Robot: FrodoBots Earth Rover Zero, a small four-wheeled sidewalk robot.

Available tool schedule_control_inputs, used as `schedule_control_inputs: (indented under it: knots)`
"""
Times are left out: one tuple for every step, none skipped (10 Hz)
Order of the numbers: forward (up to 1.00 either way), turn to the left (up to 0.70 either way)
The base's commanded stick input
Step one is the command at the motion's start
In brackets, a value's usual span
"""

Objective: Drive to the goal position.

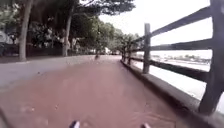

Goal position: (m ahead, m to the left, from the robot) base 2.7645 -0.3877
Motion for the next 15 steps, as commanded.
schedule_control_inputs:
  knots:
    - [0.7,0.0]
    - [0.7,0.0]
    - [0.7,0.0]
    - [0.7,0.0]
    - [0.7,0.0]
    - [0.7,0.0]
    - [0.7,0.0]
    - [0.7,0.0]
    - [0.7,0.0]
    - [0.7,0.0]
    - [0.7,0.0]
    - [0.7,0.0]
    - [0.7,0.0]
    - [0.7,0.0]
    - [0.7,0.0]
